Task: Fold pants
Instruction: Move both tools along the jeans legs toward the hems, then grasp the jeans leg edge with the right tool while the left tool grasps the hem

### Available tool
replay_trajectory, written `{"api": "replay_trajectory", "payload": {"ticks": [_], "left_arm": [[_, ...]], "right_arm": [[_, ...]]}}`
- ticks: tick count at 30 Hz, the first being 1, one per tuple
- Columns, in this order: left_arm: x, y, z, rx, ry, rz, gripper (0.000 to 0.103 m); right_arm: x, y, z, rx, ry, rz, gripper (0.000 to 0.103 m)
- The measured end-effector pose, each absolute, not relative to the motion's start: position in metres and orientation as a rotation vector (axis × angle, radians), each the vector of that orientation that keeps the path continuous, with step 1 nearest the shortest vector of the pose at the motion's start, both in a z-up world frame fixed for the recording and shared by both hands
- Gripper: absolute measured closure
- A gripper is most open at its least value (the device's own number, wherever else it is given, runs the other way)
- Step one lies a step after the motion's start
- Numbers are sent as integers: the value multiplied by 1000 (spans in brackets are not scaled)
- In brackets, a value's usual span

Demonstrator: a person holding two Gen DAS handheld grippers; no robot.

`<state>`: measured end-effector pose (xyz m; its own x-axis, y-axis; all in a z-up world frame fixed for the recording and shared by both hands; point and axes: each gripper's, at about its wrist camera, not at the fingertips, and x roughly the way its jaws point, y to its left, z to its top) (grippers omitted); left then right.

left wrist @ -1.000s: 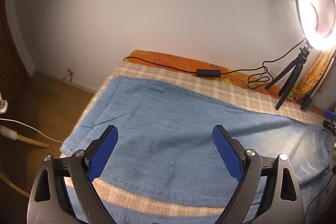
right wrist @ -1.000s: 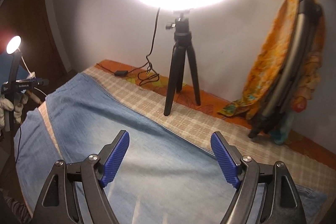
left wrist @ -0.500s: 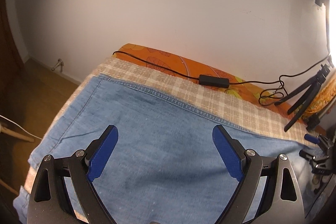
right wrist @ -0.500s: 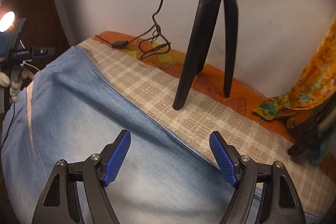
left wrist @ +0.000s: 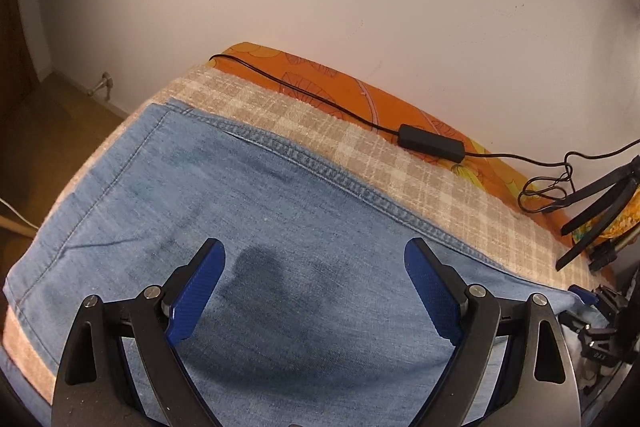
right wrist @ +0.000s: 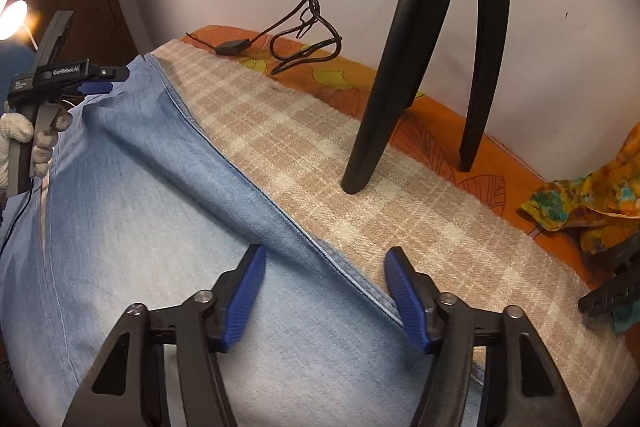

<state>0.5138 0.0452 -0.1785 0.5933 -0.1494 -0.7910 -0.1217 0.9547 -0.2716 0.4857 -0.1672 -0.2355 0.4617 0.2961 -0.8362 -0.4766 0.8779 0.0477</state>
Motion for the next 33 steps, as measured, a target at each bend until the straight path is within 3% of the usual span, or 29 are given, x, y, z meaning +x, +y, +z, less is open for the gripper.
{"api": "replay_trajectory", "payload": {"ticks": [3,6,14,26,29,31,32,33], "left_arm": [[516,48,-183,-335,954,-9,12],[522,52,-188,-377,974,-11,12],[533,69,-182,-542,948,16,11],[547,41,-194,-404,1015,167,14],[540,40,-194,-387,971,190,30],[534,45,-193,-416,933,183,47],[531,48,-193,-440,917,163,68],[529,50,-193,-453,911,157,79]], "right_arm": [[482,-163,-233,-183,995,513,75],[474,-158,-227,-195,992,515,87],[425,-141,-196,-293,882,503,95],[350,-108,-203,-550,784,542,97],[347,-107,-204,-563,776,540,97],[348,-109,-204,-551,774,538,97],[348,-110,-203,-545,772,537,97],[349,-110,-203,-540,771,533,97]]}}
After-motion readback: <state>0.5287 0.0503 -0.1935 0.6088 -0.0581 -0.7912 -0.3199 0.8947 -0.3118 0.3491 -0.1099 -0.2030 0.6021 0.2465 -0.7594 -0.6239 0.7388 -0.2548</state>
